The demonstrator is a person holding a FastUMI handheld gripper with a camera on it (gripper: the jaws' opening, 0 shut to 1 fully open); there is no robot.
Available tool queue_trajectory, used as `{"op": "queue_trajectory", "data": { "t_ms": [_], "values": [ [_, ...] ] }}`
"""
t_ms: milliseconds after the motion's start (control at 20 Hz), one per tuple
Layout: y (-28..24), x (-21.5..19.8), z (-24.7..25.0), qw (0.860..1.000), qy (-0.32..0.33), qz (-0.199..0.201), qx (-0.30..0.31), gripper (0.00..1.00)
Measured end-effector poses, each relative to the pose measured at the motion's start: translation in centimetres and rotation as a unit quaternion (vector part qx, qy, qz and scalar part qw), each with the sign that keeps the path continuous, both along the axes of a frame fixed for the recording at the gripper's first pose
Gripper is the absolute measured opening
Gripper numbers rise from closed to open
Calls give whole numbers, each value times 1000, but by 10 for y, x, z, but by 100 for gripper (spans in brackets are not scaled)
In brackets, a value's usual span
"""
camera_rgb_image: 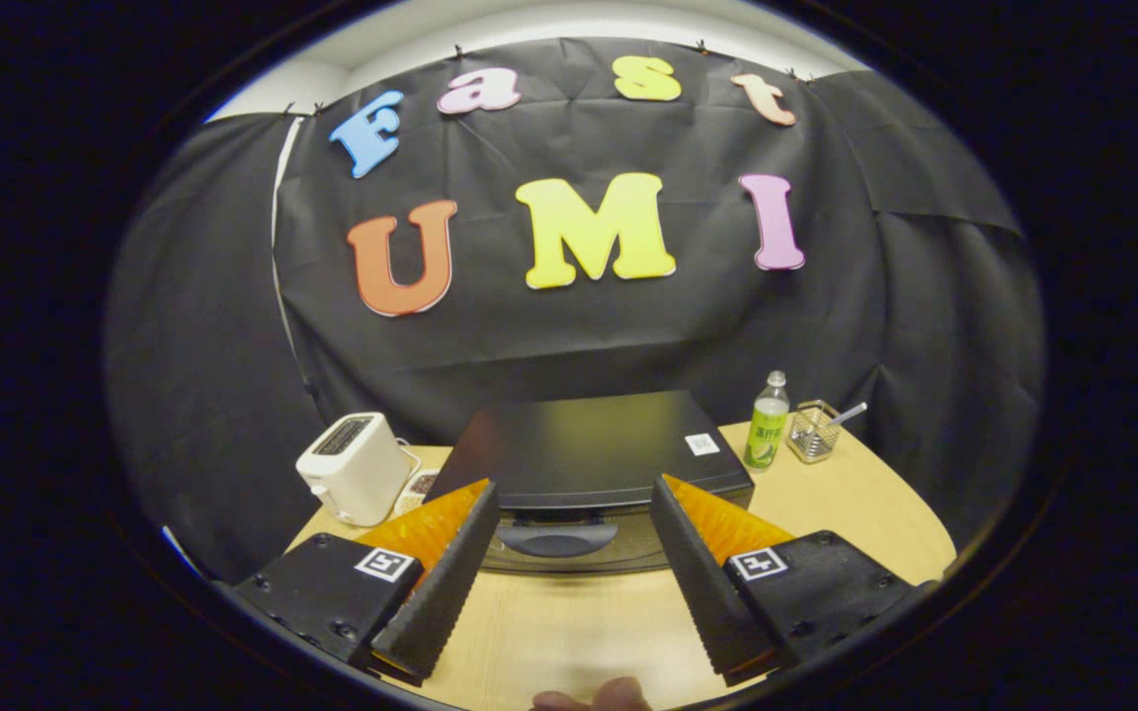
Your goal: Open the toaster oven, put the food inside, and close the toaster oven door.
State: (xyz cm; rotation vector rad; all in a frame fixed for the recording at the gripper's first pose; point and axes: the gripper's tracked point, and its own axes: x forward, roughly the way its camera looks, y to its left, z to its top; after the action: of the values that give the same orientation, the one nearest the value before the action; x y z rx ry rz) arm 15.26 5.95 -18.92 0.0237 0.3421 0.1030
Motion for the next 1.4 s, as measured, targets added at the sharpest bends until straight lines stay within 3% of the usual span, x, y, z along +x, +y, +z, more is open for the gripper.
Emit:
{"op": "queue_trajectory", "data": {
  "t_ms": [300,700,900,1400],
  "values": [
    [11,50,-68,998,55,-6,-12,100],
    [16,67,-85,998,43,-7,-53,100],
    [16,55,-90,997,54,2,-51,100],
    [4,-28,-138,993,107,28,-44,100]
  ]
}}
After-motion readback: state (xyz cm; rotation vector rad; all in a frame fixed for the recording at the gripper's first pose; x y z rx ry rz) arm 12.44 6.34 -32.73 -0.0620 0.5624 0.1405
